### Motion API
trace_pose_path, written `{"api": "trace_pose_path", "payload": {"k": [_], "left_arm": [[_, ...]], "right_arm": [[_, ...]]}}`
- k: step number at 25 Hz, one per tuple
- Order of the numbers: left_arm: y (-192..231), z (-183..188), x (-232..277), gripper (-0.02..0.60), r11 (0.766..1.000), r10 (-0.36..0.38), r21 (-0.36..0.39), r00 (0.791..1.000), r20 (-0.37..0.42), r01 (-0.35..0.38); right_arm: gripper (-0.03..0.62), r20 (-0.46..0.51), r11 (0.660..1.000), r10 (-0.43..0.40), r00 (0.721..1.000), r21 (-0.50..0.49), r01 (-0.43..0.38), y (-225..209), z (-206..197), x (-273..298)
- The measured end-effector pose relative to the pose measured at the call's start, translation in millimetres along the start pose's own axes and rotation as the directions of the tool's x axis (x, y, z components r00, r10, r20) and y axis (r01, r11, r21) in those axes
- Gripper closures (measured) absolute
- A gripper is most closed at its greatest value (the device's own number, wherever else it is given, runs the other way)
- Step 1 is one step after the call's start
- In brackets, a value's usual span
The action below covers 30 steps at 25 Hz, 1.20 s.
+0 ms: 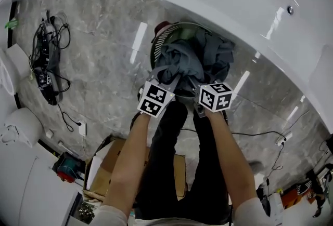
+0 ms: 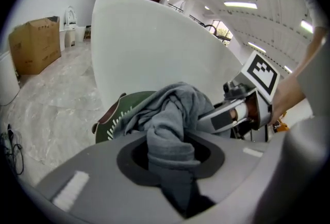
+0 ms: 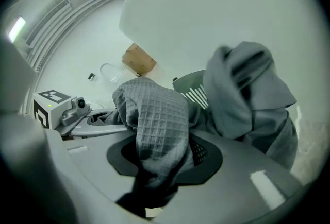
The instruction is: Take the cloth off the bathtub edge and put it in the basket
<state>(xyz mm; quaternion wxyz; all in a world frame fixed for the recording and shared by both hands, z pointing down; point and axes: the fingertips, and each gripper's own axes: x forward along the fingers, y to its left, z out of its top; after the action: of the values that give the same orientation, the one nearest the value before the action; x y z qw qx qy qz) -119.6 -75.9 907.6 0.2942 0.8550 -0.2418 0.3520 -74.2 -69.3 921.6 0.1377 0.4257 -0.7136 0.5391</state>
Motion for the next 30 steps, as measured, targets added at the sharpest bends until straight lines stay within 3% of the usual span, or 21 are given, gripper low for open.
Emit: {"api": "trace_pose_path", "payload": {"k": [16, 24, 30], "left_arm": [[-3, -3, 4, 0.39, 0.999, 0.007, -0.034, 1.0, 0.003, -0.007], [-15, -1, -21, 0.356, 0.998, 0.0, -0.062, 1.0, 0.01, 0.001], [-30, -17, -38, 0.356, 0.997, 0.007, -0.078, 1.0, -0.009, -0.008]], "right_arm": [[0.407, -0.062, 0.977, -0.191, 0.98, -0.113, 0.183, -22, -6, -15], [0.385, -0.008, 0.967, -0.222, 0.975, -0.132, 0.219, -12, 10, -53], [0.385, 0.014, 0.965, -0.199, 0.98, -0.172, 0.199, 6, 16, -74]]}}
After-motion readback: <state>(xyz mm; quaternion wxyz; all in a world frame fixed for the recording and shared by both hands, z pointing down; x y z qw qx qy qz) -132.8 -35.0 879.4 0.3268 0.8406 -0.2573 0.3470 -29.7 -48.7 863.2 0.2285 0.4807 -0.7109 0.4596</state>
